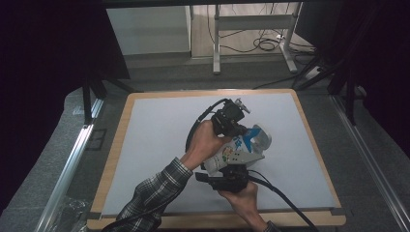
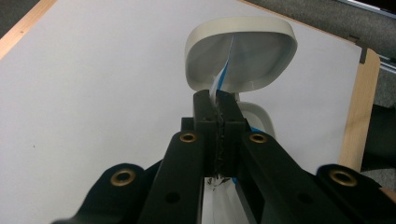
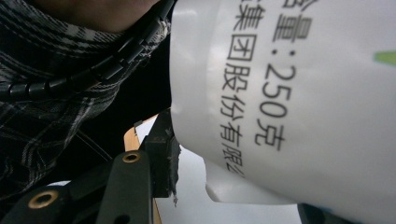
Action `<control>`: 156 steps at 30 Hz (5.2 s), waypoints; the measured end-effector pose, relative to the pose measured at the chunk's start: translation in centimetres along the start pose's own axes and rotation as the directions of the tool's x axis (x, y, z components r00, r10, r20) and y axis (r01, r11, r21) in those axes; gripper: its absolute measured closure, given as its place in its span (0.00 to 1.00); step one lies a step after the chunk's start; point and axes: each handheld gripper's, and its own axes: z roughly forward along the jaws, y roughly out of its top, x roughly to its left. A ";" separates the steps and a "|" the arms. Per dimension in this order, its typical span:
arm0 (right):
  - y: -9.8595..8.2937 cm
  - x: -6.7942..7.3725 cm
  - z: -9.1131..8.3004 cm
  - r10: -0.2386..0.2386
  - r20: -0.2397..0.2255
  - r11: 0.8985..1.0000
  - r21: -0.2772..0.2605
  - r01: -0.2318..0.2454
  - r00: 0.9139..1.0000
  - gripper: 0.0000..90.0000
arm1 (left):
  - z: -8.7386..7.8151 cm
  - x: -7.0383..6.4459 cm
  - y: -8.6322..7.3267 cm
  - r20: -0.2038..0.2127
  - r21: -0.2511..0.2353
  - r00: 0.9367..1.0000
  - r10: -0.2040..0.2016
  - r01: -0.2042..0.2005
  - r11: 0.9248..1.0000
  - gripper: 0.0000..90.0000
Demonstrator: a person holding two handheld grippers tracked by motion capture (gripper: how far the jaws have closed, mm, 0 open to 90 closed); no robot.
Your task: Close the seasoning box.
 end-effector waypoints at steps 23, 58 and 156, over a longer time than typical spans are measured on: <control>0.0 0.1 0.1 -0.004 0.000 1.000 0.001 0.004 1.000 0.60 | 0.0 0.0 -0.1 0.002 -0.003 1.000 -0.006 0.006 1.000 1.00; 0.0 0.0 0.1 -0.005 0.001 1.000 -0.008 0.005 1.000 0.59 | 0.1 -0.1 0.1 0.004 0.010 1.000 -0.003 0.003 1.000 1.00; 0.4 0.2 -0.3 -0.002 0.006 1.000 -0.027 0.002 1.000 0.58 | 0.5 -0.4 0.7 -0.002 0.027 1.000 0.009 -0.008 1.000 1.00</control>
